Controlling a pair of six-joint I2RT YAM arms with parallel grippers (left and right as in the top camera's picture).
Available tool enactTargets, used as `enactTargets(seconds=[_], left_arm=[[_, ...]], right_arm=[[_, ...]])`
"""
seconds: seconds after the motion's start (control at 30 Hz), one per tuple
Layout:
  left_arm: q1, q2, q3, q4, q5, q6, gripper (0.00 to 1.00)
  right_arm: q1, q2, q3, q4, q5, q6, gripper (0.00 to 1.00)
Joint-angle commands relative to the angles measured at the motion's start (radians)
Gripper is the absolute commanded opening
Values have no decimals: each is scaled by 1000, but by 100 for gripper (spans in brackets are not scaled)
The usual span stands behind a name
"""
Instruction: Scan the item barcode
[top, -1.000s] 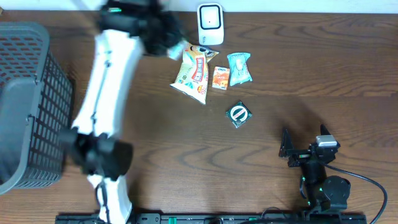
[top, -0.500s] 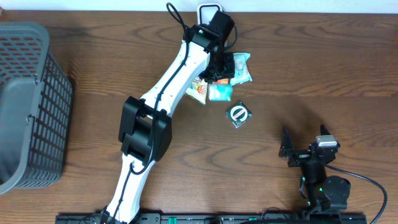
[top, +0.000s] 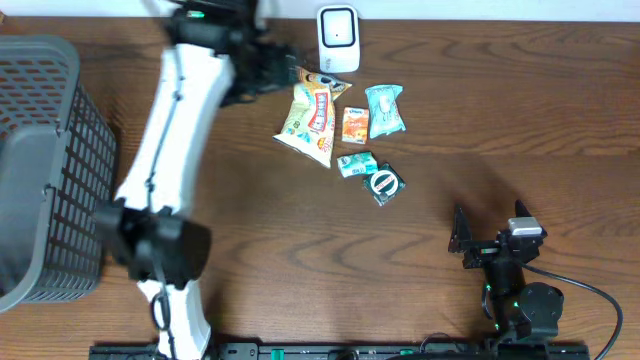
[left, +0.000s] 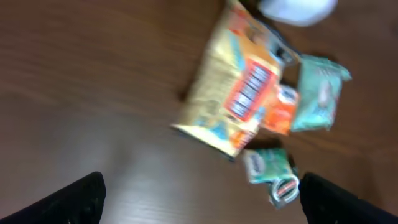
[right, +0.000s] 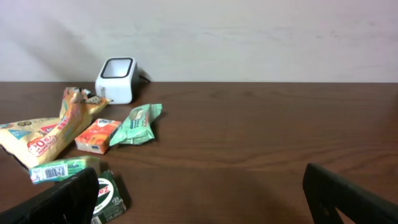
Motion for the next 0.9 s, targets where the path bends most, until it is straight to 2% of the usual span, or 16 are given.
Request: enactTargets(seconds=[0.0,0.13,0.23,0.3,0.4,0.43,0.87], left_arm=[[84,-5,10,-53,-53,17,98],[177,-5,8,-141,-53,17,98],[220,-5,7,-151,-54,18,98],[242,-5,8,-166,-57,87,98],[264,-5,7,-206,-87,251,98],[267,-5,7,-205,-103,260,97],[269,-5,8,-205,-105,260,98]], right_arm=[[-3,-5,-1,-5,5,-12,99],[-3,-5,-1,-5,5,-12,99],[-3,-5,-1,-5,5,-12,99],[-3,-5,-1,-5,5,-12,99],[-3,-5,-1,-5,5,-12,99],[-3,-5,-1,-5,5,-12,99],[-3,-5,-1,13,-10,8,99]])
